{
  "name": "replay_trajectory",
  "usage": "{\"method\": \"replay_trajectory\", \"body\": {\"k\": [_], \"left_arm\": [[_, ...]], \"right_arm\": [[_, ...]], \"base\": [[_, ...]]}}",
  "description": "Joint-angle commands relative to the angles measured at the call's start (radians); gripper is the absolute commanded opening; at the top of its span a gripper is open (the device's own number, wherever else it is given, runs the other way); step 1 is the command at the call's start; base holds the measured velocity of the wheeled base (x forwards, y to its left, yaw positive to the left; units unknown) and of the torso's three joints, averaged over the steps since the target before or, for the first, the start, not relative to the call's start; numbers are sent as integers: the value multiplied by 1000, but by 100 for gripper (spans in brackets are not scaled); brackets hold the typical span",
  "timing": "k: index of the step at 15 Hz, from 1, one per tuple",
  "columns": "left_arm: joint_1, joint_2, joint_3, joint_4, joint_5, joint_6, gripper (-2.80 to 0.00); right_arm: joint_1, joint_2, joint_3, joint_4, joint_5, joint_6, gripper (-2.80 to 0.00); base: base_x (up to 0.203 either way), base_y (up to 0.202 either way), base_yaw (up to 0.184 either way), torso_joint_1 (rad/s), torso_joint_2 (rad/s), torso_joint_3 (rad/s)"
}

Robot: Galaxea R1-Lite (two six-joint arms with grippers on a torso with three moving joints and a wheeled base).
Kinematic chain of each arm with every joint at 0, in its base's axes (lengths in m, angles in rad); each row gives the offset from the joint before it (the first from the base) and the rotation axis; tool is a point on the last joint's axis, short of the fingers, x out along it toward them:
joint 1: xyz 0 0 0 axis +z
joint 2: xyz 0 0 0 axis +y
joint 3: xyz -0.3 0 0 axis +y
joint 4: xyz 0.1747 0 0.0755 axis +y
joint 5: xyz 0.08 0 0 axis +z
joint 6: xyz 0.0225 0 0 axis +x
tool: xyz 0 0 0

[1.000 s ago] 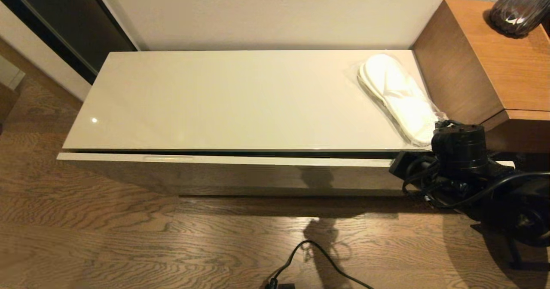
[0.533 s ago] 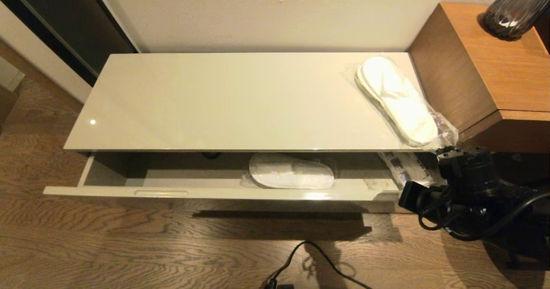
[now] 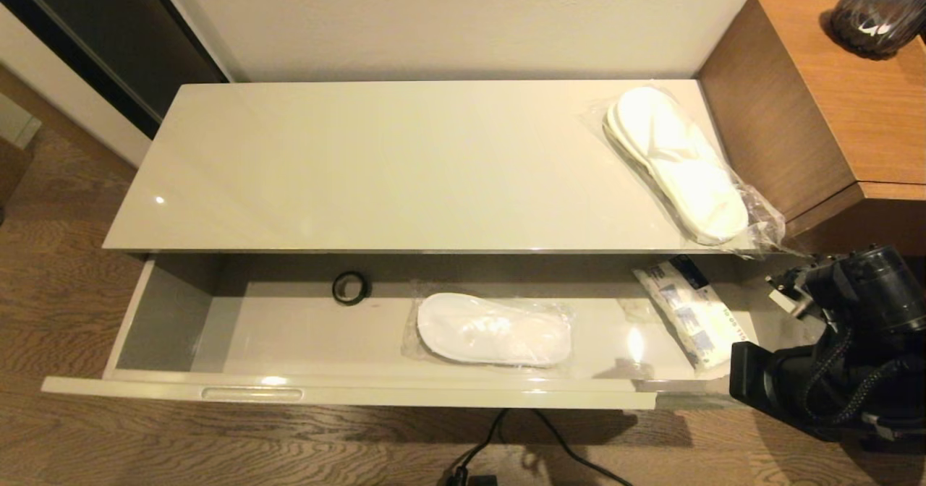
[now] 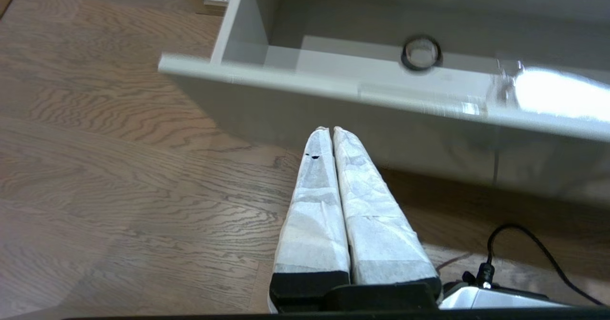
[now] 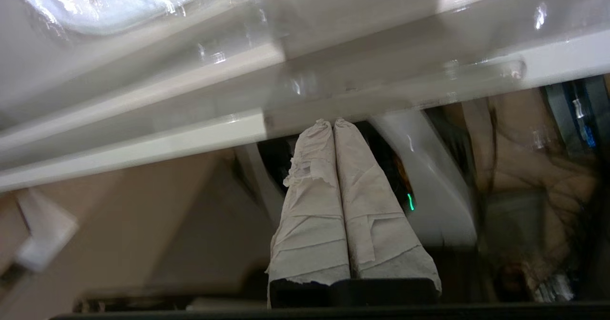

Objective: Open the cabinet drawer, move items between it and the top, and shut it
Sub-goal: Open the drawer, then take out the disposable slippers from the drawer

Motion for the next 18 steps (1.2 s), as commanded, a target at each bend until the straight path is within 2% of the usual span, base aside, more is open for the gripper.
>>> {"method": "replay_trajectory", "body": {"k": [1, 3, 5, 7, 9, 10, 12, 15, 16, 17, 18], "left_arm": [[1, -39, 2, 0, 1, -1, -280], [1, -39, 2, 0, 1, -1, -280], [0, -39, 2, 0, 1, -1, -280], [1, -39, 2, 0, 0, -1, -280], [1, -39, 2, 0, 0, -1, -280], [1, -39, 2, 0, 1, -1, -280], [0, -39, 2, 0, 1, -1, -280], [1, -39, 2, 0, 1, -1, -280], [1, -39, 2, 0, 1, -1, -280], [0, -39, 2, 0, 1, -1, -280], [1, -39, 2, 0, 1, -1, -280]], "right_arm": [[0, -66, -35, 8, 7, 6, -280], [-2, -35, -87, -16, 1, 62, -280], [-2, 13, -124, -94, -53, 140, -280], [-3, 79, -156, -170, -169, 155, -280], [-4, 141, -215, -222, -322, 163, -280], [-4, 145, -264, -217, -356, 164, -280], [-3, 122, -388, -126, -394, 158, -280], [3, 51, -578, 186, -414, 136, -280], [12, 10, -619, 284, -421, 94, -280], [26, -22, -624, 320, -446, 26, -280], [39, -35, -609, 332, -510, -54, -280]], "base": [[0, 0, 0, 0, 0, 0], [0, 0, 0, 0, 0, 0], [0, 0, 0, 0, 0, 0], [0, 0, 0, 0, 0, 0], [0, 0, 0, 0, 0, 0], [0, 0, 0, 0, 0, 0], [0, 0, 0, 0, 0, 0], [0, 0, 0, 0, 0, 0], [0, 0, 0, 0, 0, 0], [0, 0, 0, 0, 0, 0], [0, 0, 0, 0, 0, 0]]}}
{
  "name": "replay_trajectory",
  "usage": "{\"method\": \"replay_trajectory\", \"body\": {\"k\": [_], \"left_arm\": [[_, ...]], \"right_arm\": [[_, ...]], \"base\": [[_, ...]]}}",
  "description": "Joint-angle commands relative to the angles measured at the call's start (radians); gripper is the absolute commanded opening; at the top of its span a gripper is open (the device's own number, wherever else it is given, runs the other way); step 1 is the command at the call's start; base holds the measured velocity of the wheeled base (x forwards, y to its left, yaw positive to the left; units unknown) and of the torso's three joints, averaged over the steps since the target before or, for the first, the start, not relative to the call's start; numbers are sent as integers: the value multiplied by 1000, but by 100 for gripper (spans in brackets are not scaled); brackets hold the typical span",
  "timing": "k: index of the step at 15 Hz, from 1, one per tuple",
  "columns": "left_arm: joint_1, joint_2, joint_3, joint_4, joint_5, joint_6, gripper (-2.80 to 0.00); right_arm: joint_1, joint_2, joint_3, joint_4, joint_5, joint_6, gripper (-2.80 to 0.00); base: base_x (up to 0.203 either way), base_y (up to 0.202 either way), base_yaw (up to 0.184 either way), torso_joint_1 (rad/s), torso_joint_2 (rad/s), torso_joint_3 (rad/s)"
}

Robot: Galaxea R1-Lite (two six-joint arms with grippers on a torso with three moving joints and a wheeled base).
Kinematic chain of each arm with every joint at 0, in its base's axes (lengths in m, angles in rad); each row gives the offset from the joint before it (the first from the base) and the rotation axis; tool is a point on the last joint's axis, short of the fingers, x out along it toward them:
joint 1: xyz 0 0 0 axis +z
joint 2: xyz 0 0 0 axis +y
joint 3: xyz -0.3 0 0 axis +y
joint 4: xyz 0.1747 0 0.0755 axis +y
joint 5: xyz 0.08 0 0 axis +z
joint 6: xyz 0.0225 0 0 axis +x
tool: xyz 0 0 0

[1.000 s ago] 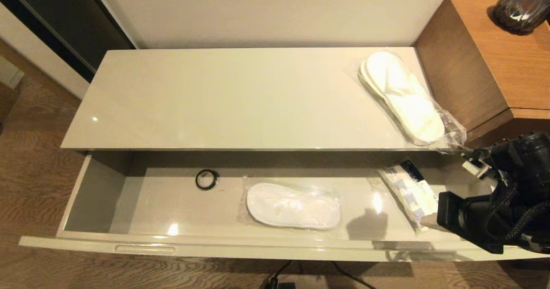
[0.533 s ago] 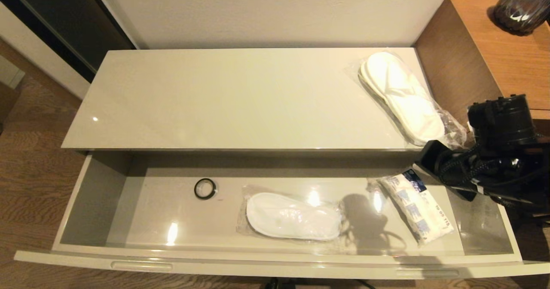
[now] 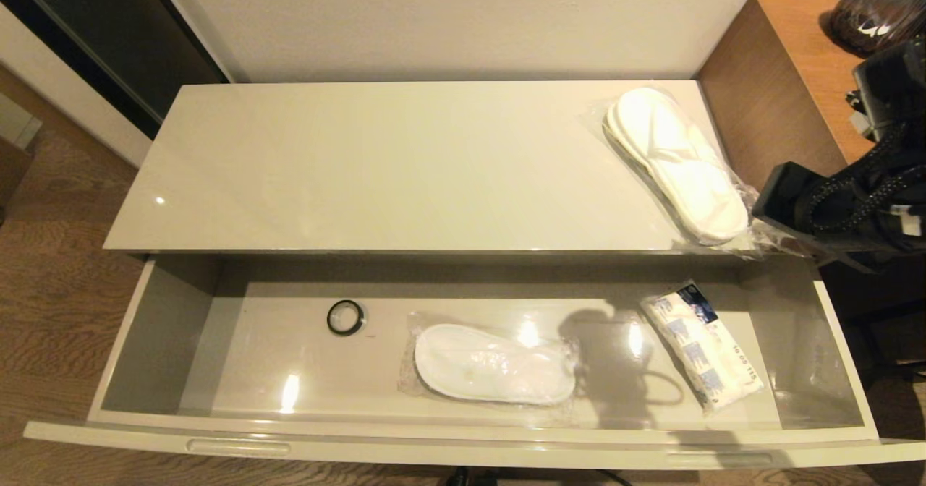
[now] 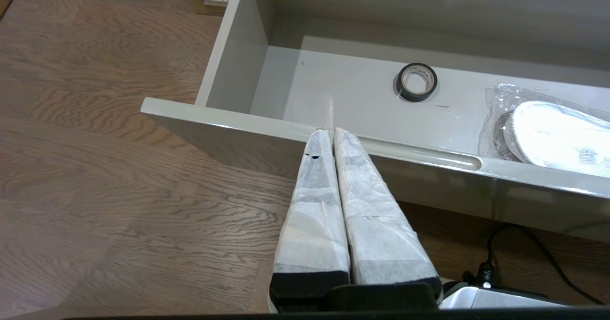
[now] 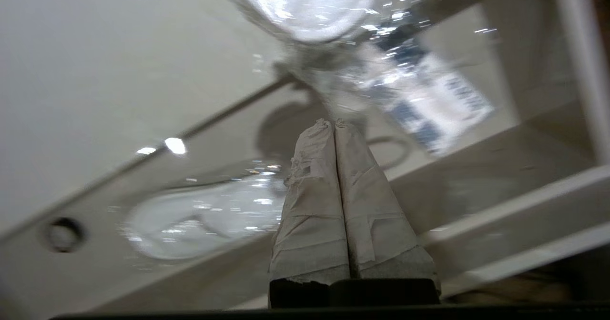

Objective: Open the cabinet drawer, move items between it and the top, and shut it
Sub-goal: Take out the disposable slippers from the drawer

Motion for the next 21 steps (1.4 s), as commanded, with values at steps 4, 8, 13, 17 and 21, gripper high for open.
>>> {"method": "replay_trajectory", "body": {"k": [4, 8, 13, 17, 21], "left_arm": [[0, -39, 2, 0, 1, -1, -280], [0, -39, 2, 0, 1, -1, -280], [0, -39, 2, 0, 0, -1, -280], [-1, -39, 2, 0, 1, -1, -280], [0, -39, 2, 0, 1, -1, -280]], "right_arm": [[69, -52, 127, -96, -208, -173, 0], [102, -11, 205, -345, -210, -340, 0], [82, 197, 146, -494, -222, -496, 0], [61, 292, 109, -581, -295, -603, 0], [31, 339, 104, -652, -318, -743, 0]], "base": [[0, 0, 0, 0, 0, 0], [0, 0, 0, 0, 0, 0], [0, 0, 0, 0, 0, 0], [0, 0, 0, 0, 0, 0], [0, 0, 0, 0, 0, 0]]}}
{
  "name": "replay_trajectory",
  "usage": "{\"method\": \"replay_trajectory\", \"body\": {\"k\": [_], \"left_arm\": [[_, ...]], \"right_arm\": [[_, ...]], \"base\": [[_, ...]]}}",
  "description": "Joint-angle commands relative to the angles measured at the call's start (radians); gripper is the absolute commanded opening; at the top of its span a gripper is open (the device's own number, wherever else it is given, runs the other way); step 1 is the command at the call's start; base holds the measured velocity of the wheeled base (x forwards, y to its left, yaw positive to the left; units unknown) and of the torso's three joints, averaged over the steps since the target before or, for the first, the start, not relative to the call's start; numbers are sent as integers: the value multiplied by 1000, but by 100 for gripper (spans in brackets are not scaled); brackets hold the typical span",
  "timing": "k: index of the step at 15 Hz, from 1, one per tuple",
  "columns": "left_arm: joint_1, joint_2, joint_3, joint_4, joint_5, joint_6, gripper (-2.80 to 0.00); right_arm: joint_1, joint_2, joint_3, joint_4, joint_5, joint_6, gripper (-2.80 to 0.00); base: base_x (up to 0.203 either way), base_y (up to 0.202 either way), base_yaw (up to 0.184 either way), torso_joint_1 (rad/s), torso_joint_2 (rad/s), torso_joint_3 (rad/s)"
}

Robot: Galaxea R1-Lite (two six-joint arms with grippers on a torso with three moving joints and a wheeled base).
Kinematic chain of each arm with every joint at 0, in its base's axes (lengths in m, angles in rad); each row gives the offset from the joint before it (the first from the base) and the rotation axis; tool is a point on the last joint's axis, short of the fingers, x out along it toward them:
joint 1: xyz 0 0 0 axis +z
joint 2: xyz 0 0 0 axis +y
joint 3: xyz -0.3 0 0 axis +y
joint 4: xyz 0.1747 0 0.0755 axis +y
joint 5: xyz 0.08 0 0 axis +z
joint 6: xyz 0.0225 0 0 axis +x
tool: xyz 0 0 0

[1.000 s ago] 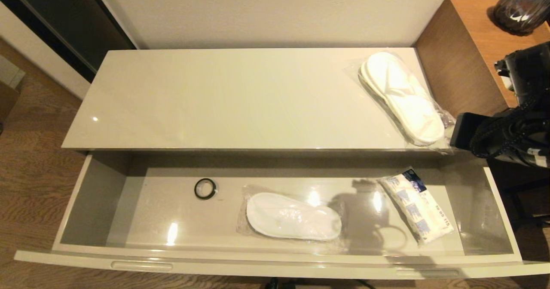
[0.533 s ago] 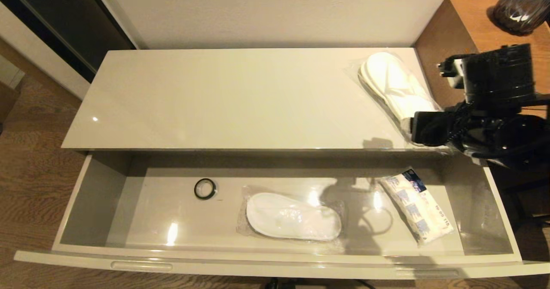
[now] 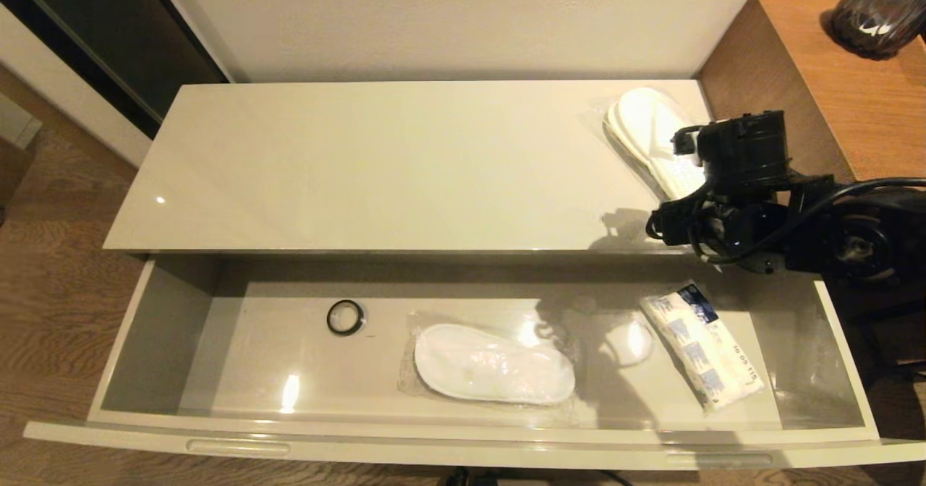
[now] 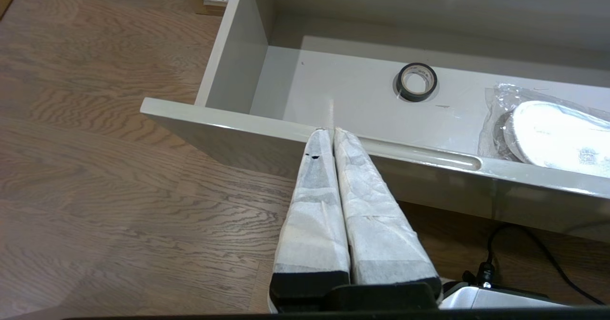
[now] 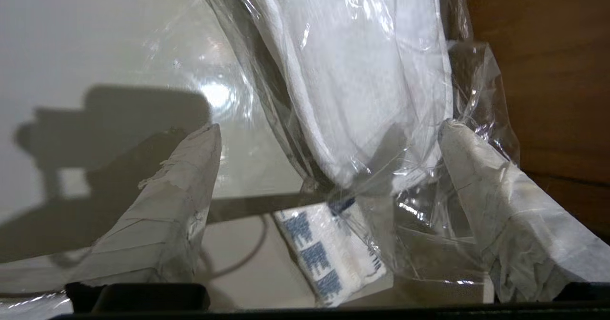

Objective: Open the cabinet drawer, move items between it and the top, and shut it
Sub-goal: Take out the disposable slippers from the drawer

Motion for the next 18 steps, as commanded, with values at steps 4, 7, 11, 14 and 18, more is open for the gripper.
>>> {"method": "replay_trajectory", "body": {"k": [4, 7, 11, 14, 18], "left_arm": [[0, -39, 2, -1, 1, -1, -280], [-1, -39, 2, -1, 1, -1, -280], [0, -39, 2, -1, 0, -1, -280], [-1, -39, 2, -1, 1, -1, -280], [0, -39, 2, -1, 1, -1, -280]], "right_arm": [[-43, 99, -57, -143, -12, -164, 0], [-59, 136, -123, -149, -37, -172, 0], [-92, 169, -116, -174, -110, -185, 0], [-106, 195, -120, -234, -129, -194, 0], [-105, 204, -90, -262, -133, -191, -280]], "base": [[0, 0, 0, 0, 0, 0], [0, 0, 0, 0, 0, 0], [0, 0, 0, 0, 0, 0], [0, 0, 0, 0, 0, 0], [0, 0, 0, 0, 0, 0]]}}
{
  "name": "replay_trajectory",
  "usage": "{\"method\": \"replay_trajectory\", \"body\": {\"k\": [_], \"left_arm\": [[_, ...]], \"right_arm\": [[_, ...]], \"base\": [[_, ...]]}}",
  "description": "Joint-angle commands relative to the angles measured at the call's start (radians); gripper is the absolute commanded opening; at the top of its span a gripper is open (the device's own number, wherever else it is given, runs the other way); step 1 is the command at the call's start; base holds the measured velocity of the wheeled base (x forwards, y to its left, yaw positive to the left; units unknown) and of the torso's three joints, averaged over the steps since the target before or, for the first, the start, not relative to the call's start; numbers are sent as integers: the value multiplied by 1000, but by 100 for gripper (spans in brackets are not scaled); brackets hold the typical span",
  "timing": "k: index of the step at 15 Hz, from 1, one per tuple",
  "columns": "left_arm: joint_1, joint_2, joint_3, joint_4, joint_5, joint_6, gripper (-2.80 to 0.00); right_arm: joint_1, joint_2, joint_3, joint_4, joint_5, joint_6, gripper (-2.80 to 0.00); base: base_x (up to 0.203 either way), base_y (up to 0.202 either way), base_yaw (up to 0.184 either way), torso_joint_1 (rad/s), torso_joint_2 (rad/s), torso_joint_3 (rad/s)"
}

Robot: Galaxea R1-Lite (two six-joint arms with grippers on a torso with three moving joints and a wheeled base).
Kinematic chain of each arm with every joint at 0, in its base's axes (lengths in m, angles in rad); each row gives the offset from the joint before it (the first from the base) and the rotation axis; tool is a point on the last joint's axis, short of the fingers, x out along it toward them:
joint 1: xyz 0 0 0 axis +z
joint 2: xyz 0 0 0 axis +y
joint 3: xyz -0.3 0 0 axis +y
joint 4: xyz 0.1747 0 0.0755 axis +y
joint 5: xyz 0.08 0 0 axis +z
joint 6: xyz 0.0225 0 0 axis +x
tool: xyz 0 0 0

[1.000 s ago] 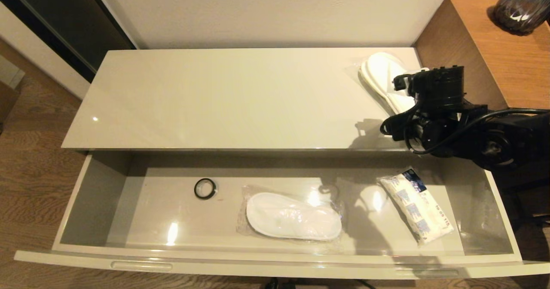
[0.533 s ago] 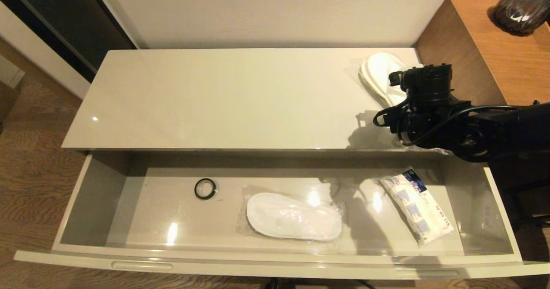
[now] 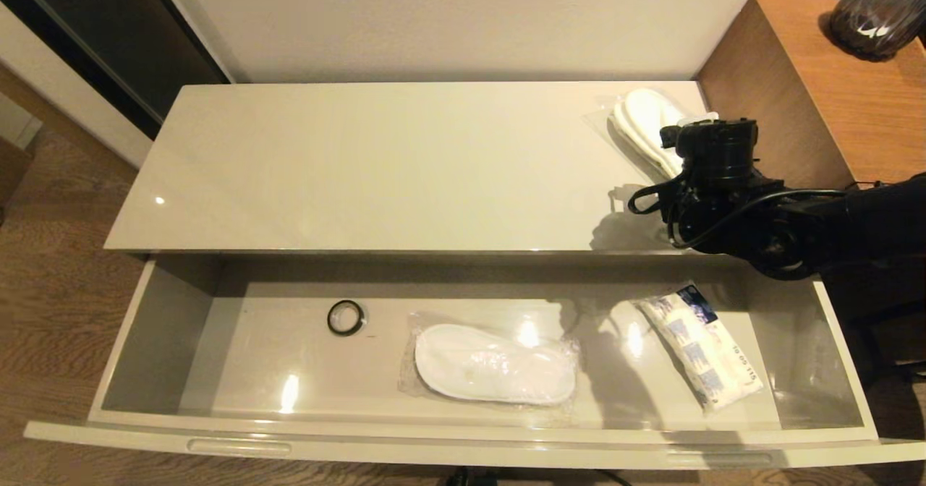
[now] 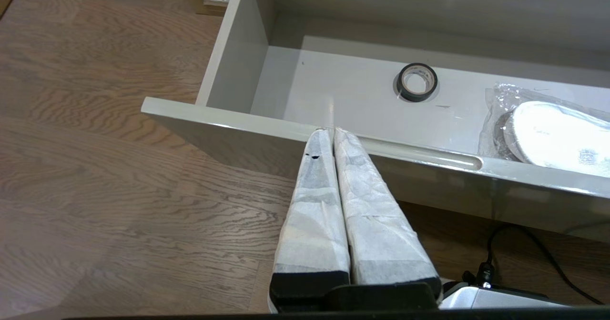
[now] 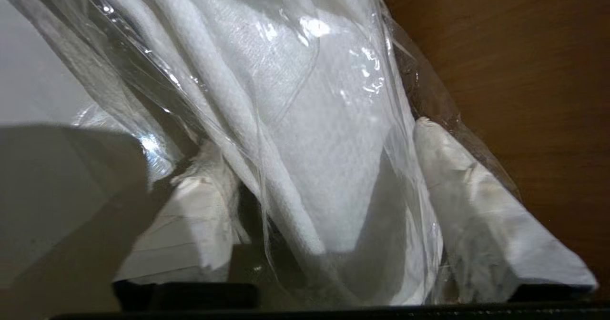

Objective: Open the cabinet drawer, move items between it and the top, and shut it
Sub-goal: Take out the disposable slippers from the drawer

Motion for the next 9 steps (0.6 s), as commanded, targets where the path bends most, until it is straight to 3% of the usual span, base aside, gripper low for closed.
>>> {"method": "replay_trajectory", "body": {"k": [1, 5, 9], "left_arm": [[0, -39, 3, 0, 1, -1, -280], [0, -39, 2, 0, 1, -1, -280], [0, -39, 2, 0, 1, -1, -280]], "right_arm": [[2, 13, 18, -29, -6, -3, -280], [18, -3, 36, -45, -35, 0, -280], [89, -72, 33, -37, -83, 14, -280]], "base": [[0, 0, 0, 0, 0, 0], [0, 0, 0, 0, 0, 0], [0, 0, 0, 0, 0, 0]]}}
